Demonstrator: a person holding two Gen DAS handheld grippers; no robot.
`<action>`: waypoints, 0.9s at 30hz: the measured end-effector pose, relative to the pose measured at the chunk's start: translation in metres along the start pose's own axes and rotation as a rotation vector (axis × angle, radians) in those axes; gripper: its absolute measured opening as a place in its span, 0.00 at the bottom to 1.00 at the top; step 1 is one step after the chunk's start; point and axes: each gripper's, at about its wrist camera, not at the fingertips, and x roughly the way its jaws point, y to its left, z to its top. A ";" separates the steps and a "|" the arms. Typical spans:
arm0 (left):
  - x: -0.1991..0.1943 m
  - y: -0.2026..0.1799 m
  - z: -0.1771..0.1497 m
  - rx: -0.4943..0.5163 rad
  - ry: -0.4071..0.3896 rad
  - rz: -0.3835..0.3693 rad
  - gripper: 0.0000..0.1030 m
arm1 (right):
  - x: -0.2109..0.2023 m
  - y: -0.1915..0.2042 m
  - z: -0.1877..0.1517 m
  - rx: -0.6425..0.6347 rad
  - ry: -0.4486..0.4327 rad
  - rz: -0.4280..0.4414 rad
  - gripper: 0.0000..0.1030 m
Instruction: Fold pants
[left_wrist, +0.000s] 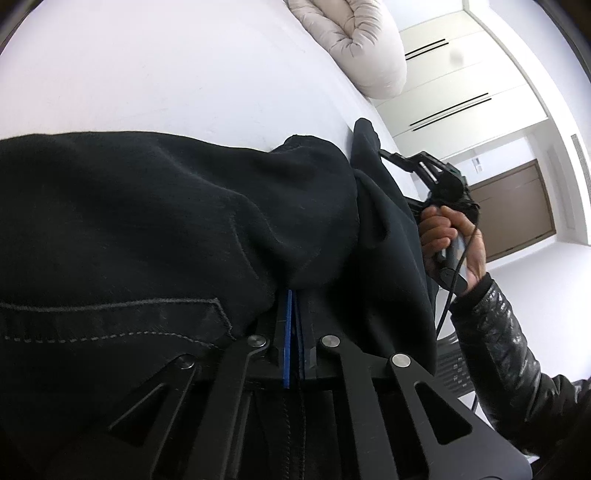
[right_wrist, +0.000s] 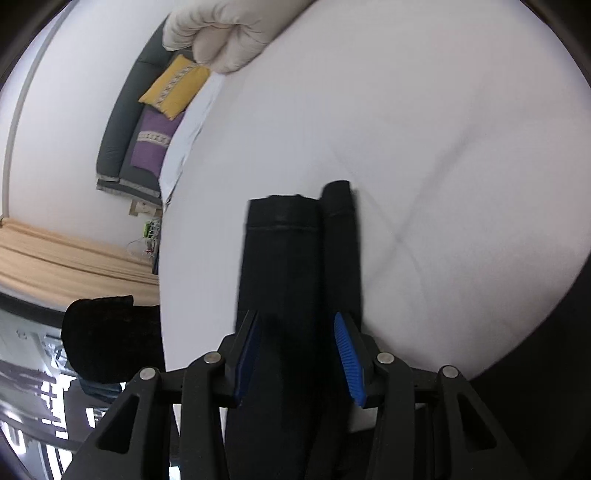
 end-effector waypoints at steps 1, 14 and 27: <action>-0.001 0.000 -0.001 0.001 -0.001 0.001 0.02 | 0.002 0.001 -0.001 0.004 0.001 0.005 0.44; 0.003 0.001 0.002 -0.006 0.002 -0.002 0.02 | 0.007 0.015 0.017 -0.078 -0.035 0.028 0.05; -0.002 0.002 0.007 -0.005 -0.002 -0.010 0.02 | -0.164 -0.057 -0.016 0.031 -0.363 0.043 0.04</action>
